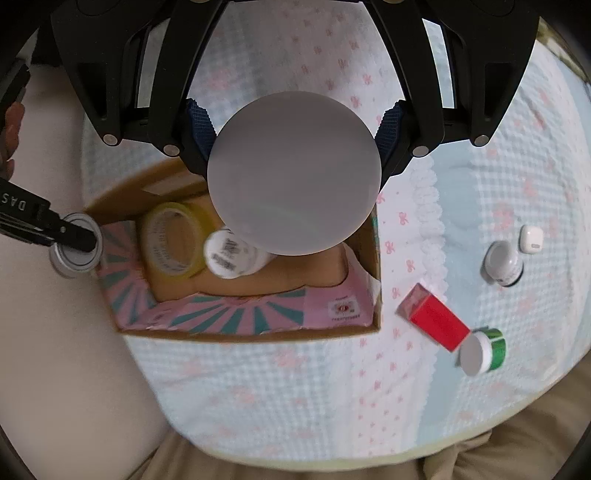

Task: Organize rigid objects
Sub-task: 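Lower the jar and cylinder into the box and open both tools, then withdraw both tools up and away from the box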

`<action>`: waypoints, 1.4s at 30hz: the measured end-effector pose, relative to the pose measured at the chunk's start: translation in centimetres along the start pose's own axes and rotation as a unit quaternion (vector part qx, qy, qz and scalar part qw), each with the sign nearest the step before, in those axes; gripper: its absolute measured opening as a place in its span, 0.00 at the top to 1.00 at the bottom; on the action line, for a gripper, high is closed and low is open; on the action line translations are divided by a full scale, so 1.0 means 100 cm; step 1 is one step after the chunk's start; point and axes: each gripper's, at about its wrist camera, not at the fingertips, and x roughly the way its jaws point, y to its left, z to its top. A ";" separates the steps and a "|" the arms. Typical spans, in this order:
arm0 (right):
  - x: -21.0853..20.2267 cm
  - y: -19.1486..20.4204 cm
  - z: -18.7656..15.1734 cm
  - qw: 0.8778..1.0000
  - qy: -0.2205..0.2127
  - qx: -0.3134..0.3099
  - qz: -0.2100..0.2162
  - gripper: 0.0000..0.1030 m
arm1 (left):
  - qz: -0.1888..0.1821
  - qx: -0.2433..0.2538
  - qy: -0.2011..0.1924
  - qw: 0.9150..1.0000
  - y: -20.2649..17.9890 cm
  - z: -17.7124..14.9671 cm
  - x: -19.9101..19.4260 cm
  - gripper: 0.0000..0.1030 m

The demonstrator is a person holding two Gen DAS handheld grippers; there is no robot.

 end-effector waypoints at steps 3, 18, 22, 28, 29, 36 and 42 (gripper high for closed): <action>0.020 -0.001 0.006 1.000 0.007 -0.015 0.003 0.61 | 0.016 0.002 0.014 1.000 0.001 0.001 0.024 0.33; 0.079 0.013 0.011 0.998 0.023 -0.055 0.035 0.60 | 0.019 0.034 0.024 0.999 -0.013 0.003 0.054 0.19; 0.074 0.017 0.016 0.997 0.002 -0.065 0.038 0.29 | 0.015 0.035 0.014 0.999 -0.018 0.005 0.041 0.00; 0.055 0.009 0.009 0.998 -0.016 -0.059 0.030 0.00 | 0.033 0.061 0.014 0.997 -0.017 -0.005 0.029 0.00; 0.052 0.008 0.006 0.998 -0.017 -0.061 0.026 0.00 | 0.032 0.061 0.013 0.998 -0.015 -0.006 0.028 0.00; 0.045 0.005 -0.012 0.998 -0.024 -0.043 0.028 0.00 | 0.026 0.049 -0.001 0.998 -0.008 -0.009 0.011 0.00; 0.030 0.009 -0.015 0.998 -0.040 -0.039 0.022 0.00 | 0.027 0.046 -0.014 0.998 -0.004 -0.012 -0.007 0.00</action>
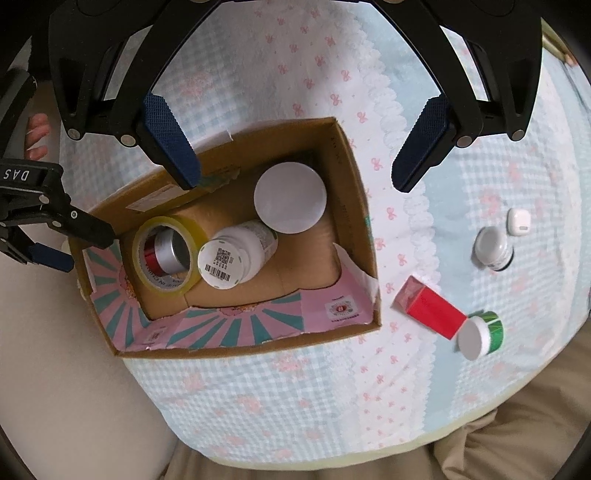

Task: Organize rigid objects
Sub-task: 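Withdraw both tools up and away from the box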

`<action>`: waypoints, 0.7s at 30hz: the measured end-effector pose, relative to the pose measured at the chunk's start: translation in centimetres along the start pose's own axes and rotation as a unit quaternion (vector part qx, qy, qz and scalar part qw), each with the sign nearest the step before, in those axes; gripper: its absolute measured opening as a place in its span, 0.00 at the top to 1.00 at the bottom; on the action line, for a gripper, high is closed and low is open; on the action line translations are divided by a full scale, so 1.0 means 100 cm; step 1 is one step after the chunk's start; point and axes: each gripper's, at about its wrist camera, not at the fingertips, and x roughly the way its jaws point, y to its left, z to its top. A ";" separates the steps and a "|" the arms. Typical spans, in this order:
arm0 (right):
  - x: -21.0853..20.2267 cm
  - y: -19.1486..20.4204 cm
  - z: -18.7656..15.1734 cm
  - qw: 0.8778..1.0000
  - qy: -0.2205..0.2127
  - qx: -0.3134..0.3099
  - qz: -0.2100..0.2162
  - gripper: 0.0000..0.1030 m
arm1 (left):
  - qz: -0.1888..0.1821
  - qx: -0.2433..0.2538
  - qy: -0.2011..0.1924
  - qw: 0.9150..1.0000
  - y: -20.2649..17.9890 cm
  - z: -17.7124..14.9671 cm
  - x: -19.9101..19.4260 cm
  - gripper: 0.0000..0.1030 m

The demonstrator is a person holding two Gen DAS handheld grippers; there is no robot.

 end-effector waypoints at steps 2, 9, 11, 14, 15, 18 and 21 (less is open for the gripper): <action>-0.007 0.004 -0.001 1.000 -0.004 -0.005 -0.004 0.00 | 0.001 -0.003 -0.005 1.000 0.001 -0.002 -0.007 0.00; -0.042 0.018 -0.005 0.999 -0.032 -0.007 -0.019 0.00 | 0.009 -0.004 -0.027 1.000 0.006 -0.014 -0.047 0.00; -0.055 0.025 -0.008 0.999 -0.041 -0.010 -0.023 0.00 | 0.012 -0.004 -0.035 0.999 0.010 -0.018 -0.060 0.00; -0.075 0.037 -0.012 0.998 -0.054 -0.015 -0.026 0.00 | 0.018 -0.005 -0.048 0.999 0.018 -0.026 -0.082 0.00; -0.081 0.041 -0.013 0.998 -0.059 -0.016 -0.025 0.00 | 0.018 -0.007 -0.054 0.998 0.023 -0.030 -0.093 0.00; -0.105 0.060 -0.019 0.997 -0.073 -0.021 -0.023 0.00 | 0.020 -0.011 -0.068 0.997 0.037 -0.037 -0.117 0.00; -0.126 0.081 -0.026 0.996 -0.081 -0.025 -0.025 0.00 | 0.011 -0.010 -0.088 0.996 0.054 -0.046 -0.145 0.00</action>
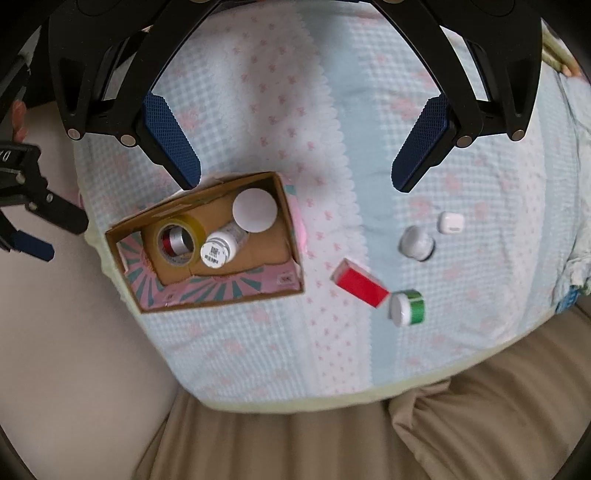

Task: Organize rigid objects
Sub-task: 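Withdraw both tools up and away from the box, then grasp the green-labelled jar with the left tool while the right tool grasps the red box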

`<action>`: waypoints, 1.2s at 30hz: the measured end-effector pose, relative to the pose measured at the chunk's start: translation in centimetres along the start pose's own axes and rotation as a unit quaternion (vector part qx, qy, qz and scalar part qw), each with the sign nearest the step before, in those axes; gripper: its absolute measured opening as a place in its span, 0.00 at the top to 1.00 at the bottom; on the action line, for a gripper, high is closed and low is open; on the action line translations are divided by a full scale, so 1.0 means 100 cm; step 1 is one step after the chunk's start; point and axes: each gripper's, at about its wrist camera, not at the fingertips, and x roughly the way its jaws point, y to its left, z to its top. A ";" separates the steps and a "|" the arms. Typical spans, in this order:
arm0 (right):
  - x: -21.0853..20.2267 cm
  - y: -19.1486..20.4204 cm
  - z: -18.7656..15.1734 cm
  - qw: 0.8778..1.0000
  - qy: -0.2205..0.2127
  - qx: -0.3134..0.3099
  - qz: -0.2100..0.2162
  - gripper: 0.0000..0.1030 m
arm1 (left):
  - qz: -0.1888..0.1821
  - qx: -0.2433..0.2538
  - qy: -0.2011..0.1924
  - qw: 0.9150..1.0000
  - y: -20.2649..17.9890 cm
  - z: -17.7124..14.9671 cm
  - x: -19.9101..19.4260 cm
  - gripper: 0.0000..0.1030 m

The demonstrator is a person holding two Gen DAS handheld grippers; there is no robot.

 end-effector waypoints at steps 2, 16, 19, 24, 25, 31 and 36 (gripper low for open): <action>-0.014 0.018 -0.001 1.000 -0.007 -0.003 -0.002 0.00 | -0.002 0.004 -0.008 1.000 0.011 -0.003 -0.013 0.00; -0.049 0.158 0.004 0.999 -0.041 0.021 -0.013 0.00 | -0.017 0.027 -0.057 0.998 0.147 -0.005 -0.077 0.00; -0.043 0.185 0.010 0.999 -0.041 0.016 -0.018 0.00 | -0.018 0.047 -0.055 0.997 0.179 0.005 -0.071 0.00; -0.023 0.220 0.024 0.999 -0.037 0.006 -0.014 0.00 | -0.017 0.111 -0.053 0.992 0.217 0.032 -0.050 0.00; -0.018 0.225 0.027 0.999 -0.032 0.002 -0.014 0.00 | -0.021 0.122 -0.053 0.991 0.224 0.040 -0.045 0.00; 0.026 0.255 0.048 0.998 -0.001 -0.065 -0.009 0.00 | -0.040 0.188 -0.034 0.981 0.240 0.082 -0.003 0.00; 0.071 0.266 0.070 0.991 0.023 -0.134 0.003 0.00 | -0.035 0.274 -0.003 0.961 0.231 0.115 0.056 0.00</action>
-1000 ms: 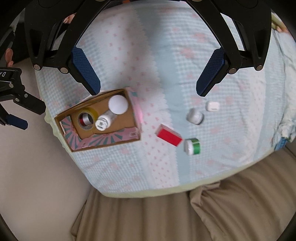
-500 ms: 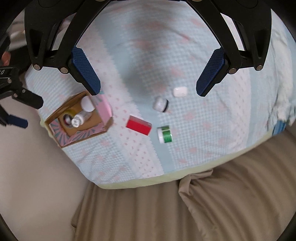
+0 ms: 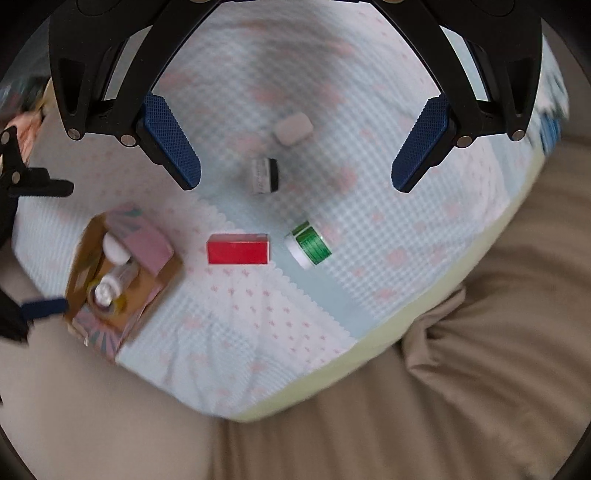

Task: Organize rigid objects
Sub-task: 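Grasp the green-labelled jar with the left tool while the right tool grasps the red box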

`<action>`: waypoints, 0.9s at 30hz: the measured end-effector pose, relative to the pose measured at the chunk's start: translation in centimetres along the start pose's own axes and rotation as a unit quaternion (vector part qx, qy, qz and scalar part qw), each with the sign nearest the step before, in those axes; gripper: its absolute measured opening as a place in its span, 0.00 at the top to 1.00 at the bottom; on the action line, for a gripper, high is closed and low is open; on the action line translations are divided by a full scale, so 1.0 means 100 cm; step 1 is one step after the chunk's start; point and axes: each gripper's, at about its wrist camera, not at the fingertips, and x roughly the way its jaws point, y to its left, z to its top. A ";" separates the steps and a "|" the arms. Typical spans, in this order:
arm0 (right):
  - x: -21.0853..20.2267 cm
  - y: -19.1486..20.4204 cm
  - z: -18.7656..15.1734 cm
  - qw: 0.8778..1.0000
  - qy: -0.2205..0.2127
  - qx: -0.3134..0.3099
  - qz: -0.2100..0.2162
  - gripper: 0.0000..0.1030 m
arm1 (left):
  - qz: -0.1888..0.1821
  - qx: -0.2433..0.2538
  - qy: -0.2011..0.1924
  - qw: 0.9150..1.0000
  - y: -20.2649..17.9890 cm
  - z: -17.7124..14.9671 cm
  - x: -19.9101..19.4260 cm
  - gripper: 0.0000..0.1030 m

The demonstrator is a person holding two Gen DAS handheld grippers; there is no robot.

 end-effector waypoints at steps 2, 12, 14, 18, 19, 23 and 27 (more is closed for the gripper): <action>0.023 -0.002 0.011 1.000 0.004 -0.030 0.008 0.00 | -0.016 0.017 0.014 1.000 0.007 0.010 0.026 0.00; 0.165 -0.024 0.055 0.991 0.086 -0.104 0.026 0.02 | -0.037 0.105 0.099 0.989 0.027 0.042 0.186 0.00; 0.192 -0.023 0.059 0.987 0.105 -0.124 0.022 0.03 | -0.043 0.121 0.109 0.986 0.025 0.044 0.211 0.00; 0.236 -0.017 0.062 0.976 0.138 -0.168 0.009 0.06 | -0.050 0.166 0.128 0.977 0.019 0.047 0.253 0.01; 0.250 -0.016 0.063 0.973 0.149 -0.175 0.006 0.08 | -0.055 0.170 0.130 0.975 0.018 0.048 0.259 0.01; 0.281 -0.018 0.062 0.969 0.179 -0.168 0.015 0.17 | -0.073 0.181 0.143 0.970 0.017 0.049 0.282 0.05; 0.300 -0.017 0.058 0.969 0.187 -0.161 0.021 0.25 | -0.078 0.192 0.147 0.967 0.018 0.047 0.295 0.12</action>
